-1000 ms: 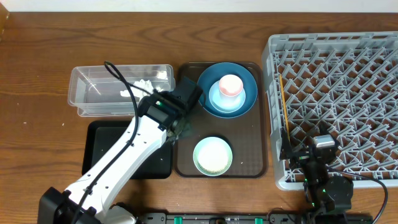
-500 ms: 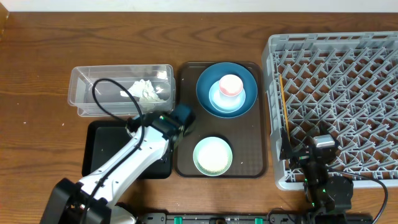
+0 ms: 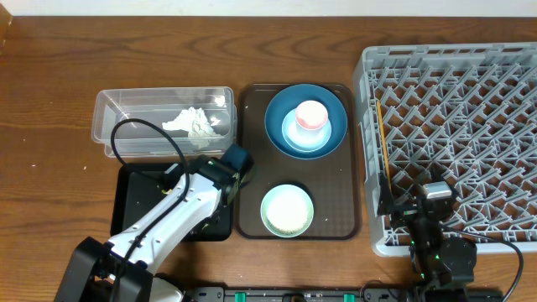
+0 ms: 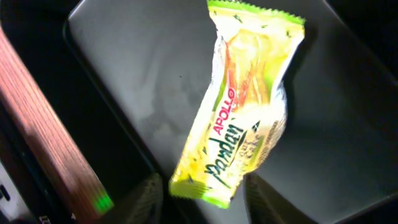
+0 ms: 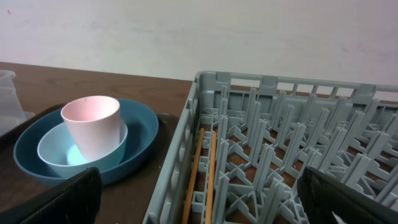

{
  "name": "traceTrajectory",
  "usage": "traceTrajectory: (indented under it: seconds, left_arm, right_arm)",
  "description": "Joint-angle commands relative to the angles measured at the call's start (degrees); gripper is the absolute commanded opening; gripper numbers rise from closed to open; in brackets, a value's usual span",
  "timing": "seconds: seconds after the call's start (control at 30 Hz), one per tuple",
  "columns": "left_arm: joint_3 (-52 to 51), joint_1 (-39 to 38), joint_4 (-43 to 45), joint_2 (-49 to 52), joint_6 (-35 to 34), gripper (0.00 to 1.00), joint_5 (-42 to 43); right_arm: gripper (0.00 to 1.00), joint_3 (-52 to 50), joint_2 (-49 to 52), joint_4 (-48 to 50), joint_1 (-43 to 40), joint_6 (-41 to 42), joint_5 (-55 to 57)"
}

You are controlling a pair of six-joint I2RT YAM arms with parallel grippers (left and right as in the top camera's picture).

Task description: Sort waste into correct bins and load items into the dishwasher rack

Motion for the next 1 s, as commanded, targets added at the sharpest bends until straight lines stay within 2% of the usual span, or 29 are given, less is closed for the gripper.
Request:
traceTrajectory:
  seconds: [0.0,0.1,0.27,0.4,0.53,0.7,0.9,0.97]
  left_arm:
    - [-0.22,0.28,-0.20,-0.57,-0.76,0.54,1.05]
    - [0.98,0.28,0.50,-0.98,5.01,0.54,2.08]
    - [6.05,0.28,0.52,-4.50,20.06,0.53,4.61]
    - [8.63,0.28,1.01,-9.97,24.46,0.54,10.58]
    - [8.66,-0.33,4.50,-14.69,33.18,0.54,21.68]
    - [8.63,-4.02,7.69,-15.61,38.34,0.53,32.02]
    - [8.61,-11.93,11.54,-14.32,38.45,0.53,31.45]
    - [8.61,-13.29,12.66,-14.16,38.47,0.49,30.47]
  right_arm:
    - [0.99,-0.07,0.02,-0.22,0.59,-0.61,0.00]
    - [0.99,-0.07,0.02,-0.22,0.59,-0.61,0.00]
    - [0.99,-0.07,0.02,-0.22,0.59,-0.61,0.00]
    - [0.99,-0.07,0.02,-0.22,0.59,-0.61,0.00]
    - [0.99,-0.07,0.02,-0.22,0.59,-0.61,-0.02]
    - [0.99,-0.07,0.02,-0.22,0.59,-0.61,-0.02]
    - [0.99,-0.07,0.02,-0.20,0.61,-0.61,0.00]
    - [0.99,-0.07,0.02,-0.22,0.61,-0.61,0.00]
